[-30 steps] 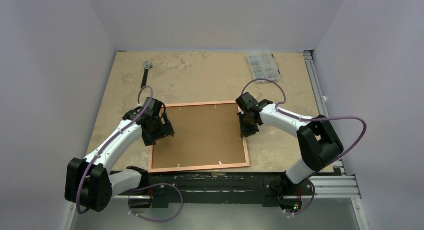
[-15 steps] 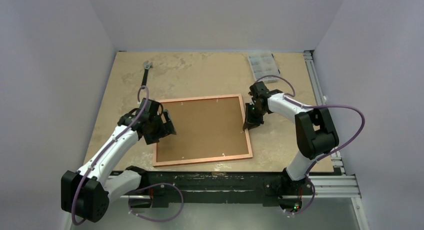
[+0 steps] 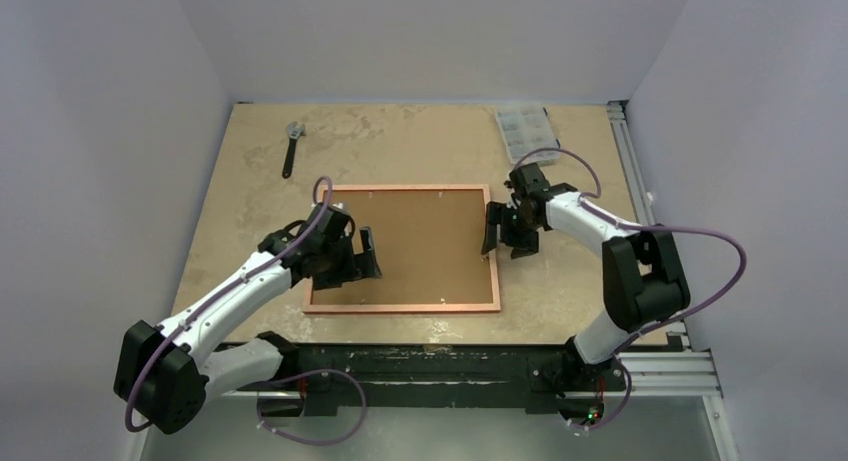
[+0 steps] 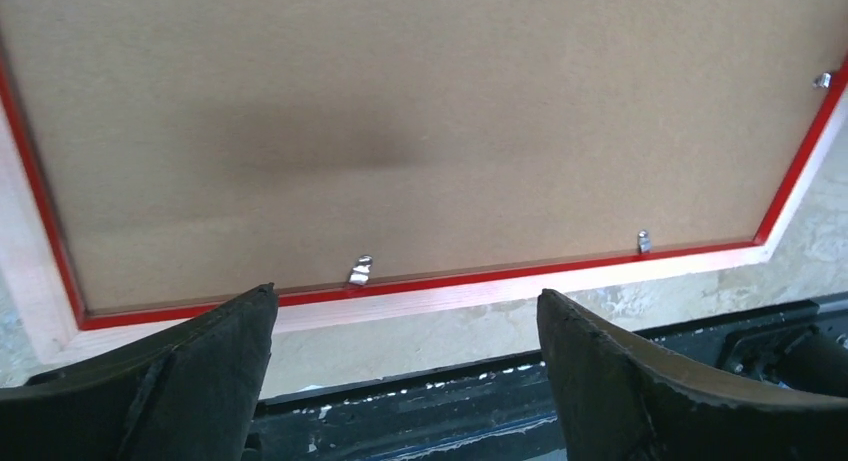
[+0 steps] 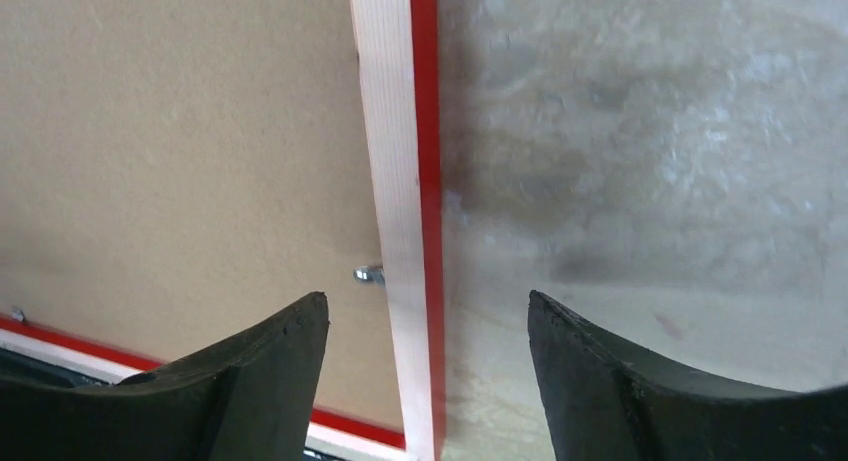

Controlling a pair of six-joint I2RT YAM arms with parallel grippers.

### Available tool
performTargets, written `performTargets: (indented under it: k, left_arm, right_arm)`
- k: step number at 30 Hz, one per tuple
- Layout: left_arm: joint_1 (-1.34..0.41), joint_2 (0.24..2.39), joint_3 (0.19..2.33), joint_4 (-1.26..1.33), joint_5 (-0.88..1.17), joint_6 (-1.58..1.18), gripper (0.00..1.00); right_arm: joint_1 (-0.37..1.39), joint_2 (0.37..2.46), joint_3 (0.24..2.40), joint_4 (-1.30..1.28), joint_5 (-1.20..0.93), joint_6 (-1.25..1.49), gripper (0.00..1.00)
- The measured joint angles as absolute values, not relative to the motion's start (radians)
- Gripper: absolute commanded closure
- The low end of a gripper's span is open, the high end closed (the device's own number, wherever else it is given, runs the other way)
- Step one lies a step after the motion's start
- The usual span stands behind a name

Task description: Put the photo into the frame

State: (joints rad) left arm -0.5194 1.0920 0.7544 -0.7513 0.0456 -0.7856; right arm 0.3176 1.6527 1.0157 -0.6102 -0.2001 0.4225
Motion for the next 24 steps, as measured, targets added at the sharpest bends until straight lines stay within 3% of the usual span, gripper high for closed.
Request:
performTargets:
  k: [11,17,21,24]
  left_arm:
    - [-0.611,1.002,0.721,-0.621,0.052,-0.793,0.0]
    - [-0.659,0.966,0.721,-0.56,0.037,-0.762,0.0]
    - [-0.695,0.916,0.72,-0.508,0.027,-0.704,0.0]
    - [-0.724,0.886,0.717,-0.463,0.023,-0.65,0.0]
  right_arm:
    - [0.349,1.509,0.846,-0.638,-0.194,0.428,0.39]
    - [0.466,1.511,0.822,-0.626,-0.204,0.469,0.61]
    - [0.471,1.52,0.822,-0.629,-0.202,0.479,0.97]
    - [0.467,1.519,0.834,-0.648,-0.2,0.477,1.0]
